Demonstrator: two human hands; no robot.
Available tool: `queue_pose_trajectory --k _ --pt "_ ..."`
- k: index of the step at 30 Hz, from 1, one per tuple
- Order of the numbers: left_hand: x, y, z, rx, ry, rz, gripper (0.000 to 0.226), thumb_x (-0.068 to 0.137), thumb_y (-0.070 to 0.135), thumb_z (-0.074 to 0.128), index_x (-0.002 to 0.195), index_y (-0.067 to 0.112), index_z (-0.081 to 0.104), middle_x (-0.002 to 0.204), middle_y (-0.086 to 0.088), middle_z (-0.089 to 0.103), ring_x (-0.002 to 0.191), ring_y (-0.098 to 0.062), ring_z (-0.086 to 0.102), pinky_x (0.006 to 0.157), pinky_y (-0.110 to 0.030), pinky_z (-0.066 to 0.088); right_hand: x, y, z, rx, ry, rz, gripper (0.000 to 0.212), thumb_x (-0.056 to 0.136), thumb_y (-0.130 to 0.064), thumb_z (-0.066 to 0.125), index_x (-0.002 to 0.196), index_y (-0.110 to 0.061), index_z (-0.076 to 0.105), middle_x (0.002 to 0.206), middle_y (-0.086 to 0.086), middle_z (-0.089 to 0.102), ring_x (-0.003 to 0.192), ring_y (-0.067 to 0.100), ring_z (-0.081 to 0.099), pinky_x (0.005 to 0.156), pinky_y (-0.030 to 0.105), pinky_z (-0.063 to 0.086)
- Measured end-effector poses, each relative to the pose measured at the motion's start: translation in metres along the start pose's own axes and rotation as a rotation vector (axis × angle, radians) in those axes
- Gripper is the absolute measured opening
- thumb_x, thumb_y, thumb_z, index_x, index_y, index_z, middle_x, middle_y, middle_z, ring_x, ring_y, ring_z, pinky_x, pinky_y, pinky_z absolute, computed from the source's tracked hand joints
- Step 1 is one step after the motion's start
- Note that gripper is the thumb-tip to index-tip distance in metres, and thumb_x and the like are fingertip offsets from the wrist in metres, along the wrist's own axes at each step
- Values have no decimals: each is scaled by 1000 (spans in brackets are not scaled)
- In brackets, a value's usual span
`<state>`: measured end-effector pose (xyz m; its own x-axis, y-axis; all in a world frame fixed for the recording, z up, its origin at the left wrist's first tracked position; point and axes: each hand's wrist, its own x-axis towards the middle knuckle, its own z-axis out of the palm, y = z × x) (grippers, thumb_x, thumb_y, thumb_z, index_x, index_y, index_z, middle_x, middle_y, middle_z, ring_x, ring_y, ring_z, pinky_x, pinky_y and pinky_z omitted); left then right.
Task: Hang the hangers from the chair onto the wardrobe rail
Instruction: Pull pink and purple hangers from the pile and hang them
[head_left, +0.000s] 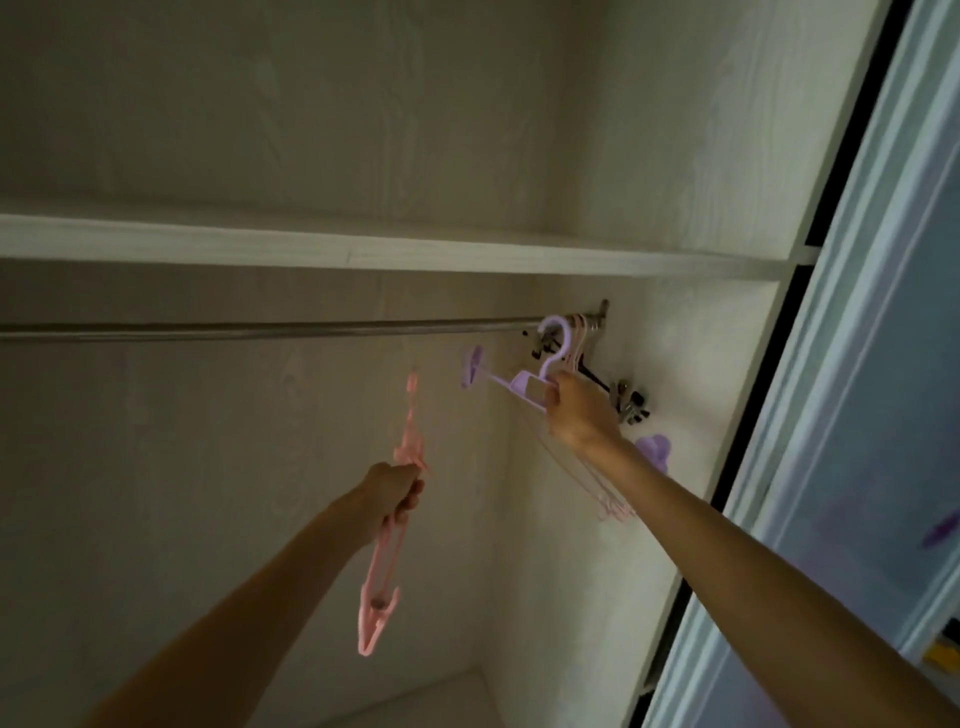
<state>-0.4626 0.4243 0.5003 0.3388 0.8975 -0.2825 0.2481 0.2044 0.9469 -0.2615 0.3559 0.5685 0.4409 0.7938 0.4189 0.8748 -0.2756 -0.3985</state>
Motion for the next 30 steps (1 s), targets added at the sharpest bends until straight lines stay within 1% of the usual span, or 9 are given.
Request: queue_pose_trajectory --k 3,6,13,16,19,23,26,28,30 --pt "18 -1 4 -12 -41 -29 36 96 9 36 60 10 41 37 2 39 19 -2 27 28 -7 21 35 -7 9 -160 22 -25 31 99 -27 38 115 -12 60 110 12 66 101 31 62 77 33 45" --pt "35 0 3 -29 -76 -50 33 97 9 35 64 11 40 56 -3 35 21 -1 28 29 -8 22 63 -9 26 -304 60 -40 25 98 -16 42 115 -8 58 112 12 66 101 29 64 74 32 46" --pt "59 8 -6 31 -68 -43 33 98 14 38 66 10 45 59 -3 39 41 -9 33 34 -12 26 83 -1 54 -407 27 -65 20 96 -12 49 113 -7 57 109 9 67 96 23 65 75 30 48" --pt "63 12 -7 53 -45 -41 35 98 16 38 65 9 45 52 -2 39 26 -5 35 32 -12 28 84 6 60 -429 -6 -93 20 94 -14 53 113 -8 56 108 9 66 95 23 65 74 29 47" --pt "66 12 -7 23 -52 -35 32 98 14 39 68 9 46 60 -3 42 27 -3 38 37 -15 32 84 7 56 -428 -24 -121 20 95 -15 50 113 -8 56 106 9 67 90 22 65 66 27 41" --pt "68 15 -10 42 -67 -28 32 98 14 38 67 10 48 60 -2 43 39 -7 39 42 -18 32 90 -8 27 -264 206 -204 31 96 -25 46 123 -9 45 109 11 62 83 23 60 53 24 33" --pt "73 17 -12 45 -88 -29 31 98 17 39 69 10 48 64 -3 44 46 -10 38 43 -19 31 108 -11 10 -223 330 -315 43 95 -34 47 129 -7 42 126 13 53 111 29 52 74 32 42" --pt "76 18 -13 58 -88 -38 31 98 18 39 69 10 48 64 -3 44 51 -12 35 47 -21 30 122 -7 10 -234 174 -391 54 91 -39 52 135 -12 40 136 11 48 123 28 44 96 36 36" --pt "78 18 -13 72 -95 -41 31 98 18 38 70 10 48 66 -4 45 53 -12 35 48 -23 30 131 3 19 -366 24 -458 61 88 -44 56 139 -16 38 140 7 45 127 26 40 102 37 30"
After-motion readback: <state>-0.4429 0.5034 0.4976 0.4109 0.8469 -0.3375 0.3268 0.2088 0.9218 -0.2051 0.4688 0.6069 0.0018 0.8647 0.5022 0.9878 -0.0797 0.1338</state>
